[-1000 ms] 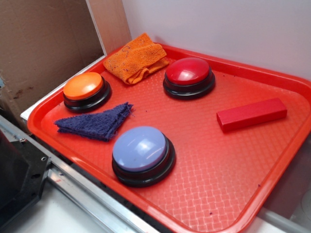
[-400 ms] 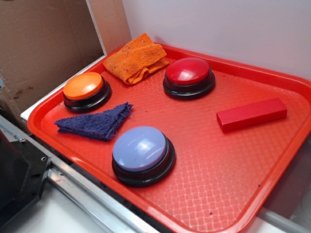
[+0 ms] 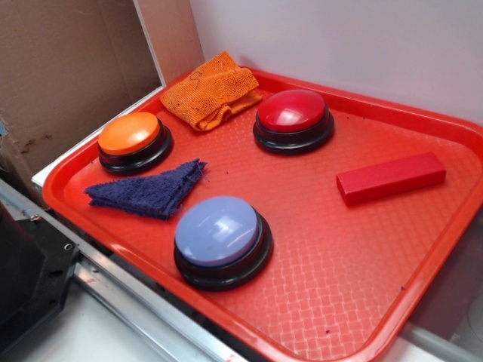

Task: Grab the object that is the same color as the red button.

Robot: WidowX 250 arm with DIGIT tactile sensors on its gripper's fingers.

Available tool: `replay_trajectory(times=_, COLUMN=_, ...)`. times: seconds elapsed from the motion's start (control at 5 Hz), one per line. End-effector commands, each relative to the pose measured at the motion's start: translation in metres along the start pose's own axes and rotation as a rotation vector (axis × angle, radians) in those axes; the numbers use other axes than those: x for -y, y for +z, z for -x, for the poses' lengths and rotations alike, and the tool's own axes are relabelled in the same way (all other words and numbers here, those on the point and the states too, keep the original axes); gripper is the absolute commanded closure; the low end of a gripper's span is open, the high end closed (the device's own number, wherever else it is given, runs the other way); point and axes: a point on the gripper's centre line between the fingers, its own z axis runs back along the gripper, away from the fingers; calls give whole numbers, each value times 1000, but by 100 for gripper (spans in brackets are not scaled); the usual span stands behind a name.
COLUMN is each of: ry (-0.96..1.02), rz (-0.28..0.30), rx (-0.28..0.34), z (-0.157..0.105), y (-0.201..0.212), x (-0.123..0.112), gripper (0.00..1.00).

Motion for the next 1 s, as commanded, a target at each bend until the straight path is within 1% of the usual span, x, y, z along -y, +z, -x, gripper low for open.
replay_trajectory(times=0.0, ry=-240, rz=14, rx=-13, z=-46, y=-13, x=72, gripper=0)
replay_trajectory(times=0.2, ry=-333, rz=29, rx=-45, z=-49, y=-30, x=102, gripper=0)
replay_trajectory(times=0.8, ry=-333, rz=29, rx=-45, z=-49, y=-30, x=102, gripper=0)
